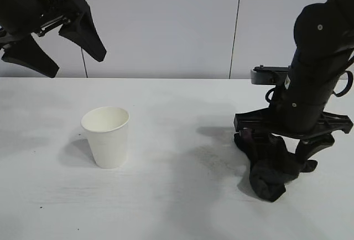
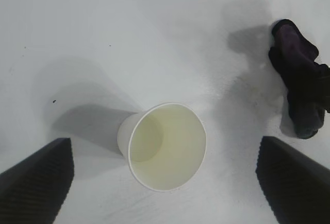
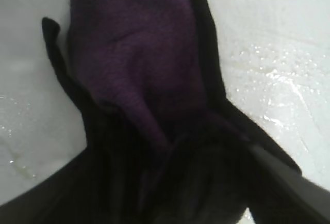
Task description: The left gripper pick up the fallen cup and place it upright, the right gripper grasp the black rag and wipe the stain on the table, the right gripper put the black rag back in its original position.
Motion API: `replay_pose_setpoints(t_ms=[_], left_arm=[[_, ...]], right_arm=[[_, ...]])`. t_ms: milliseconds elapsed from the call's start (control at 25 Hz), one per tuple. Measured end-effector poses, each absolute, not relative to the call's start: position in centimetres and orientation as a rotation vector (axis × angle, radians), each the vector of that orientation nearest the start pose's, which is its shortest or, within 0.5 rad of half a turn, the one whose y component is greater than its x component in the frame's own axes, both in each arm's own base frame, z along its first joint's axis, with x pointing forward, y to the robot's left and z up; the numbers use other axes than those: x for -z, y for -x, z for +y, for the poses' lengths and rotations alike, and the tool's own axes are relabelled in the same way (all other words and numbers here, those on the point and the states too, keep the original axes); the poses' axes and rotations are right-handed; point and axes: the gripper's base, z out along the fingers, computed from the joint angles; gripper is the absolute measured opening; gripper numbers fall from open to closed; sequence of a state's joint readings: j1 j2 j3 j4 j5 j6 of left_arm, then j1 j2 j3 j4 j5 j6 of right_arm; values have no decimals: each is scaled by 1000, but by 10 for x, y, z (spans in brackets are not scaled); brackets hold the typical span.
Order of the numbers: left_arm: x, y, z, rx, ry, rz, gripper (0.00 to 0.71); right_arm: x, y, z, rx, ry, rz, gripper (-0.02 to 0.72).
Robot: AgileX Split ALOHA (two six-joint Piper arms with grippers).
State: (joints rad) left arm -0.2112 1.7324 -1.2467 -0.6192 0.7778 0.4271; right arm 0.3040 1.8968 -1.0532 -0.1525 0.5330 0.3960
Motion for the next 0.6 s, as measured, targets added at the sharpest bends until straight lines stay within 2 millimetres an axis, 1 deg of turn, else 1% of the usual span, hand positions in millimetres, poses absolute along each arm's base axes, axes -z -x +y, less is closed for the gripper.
replay_pose_setpoints(t_ms=[120, 240, 400, 480, 600], left_arm=[[-245, -347, -112, 640, -363, 2611, 694], [-245, -347, -112, 641, -363, 2612, 694], [-245, -347, -112, 641, -363, 2611, 694], [-245, -347, -112, 641, -363, 2611, 694], [-245, -347, -112, 641, -363, 2612, 694]], right_arm=[[-160, -334, 98, -41, 24, 2775, 568], [-188, -331, 95, -88, -29, 2707, 596], [-219, -334, 84, -163, -136, 2618, 602], [-225, -336, 79, -182, -168, 2599, 603], [-226, -336, 77, -207, -177, 2616, 606]])
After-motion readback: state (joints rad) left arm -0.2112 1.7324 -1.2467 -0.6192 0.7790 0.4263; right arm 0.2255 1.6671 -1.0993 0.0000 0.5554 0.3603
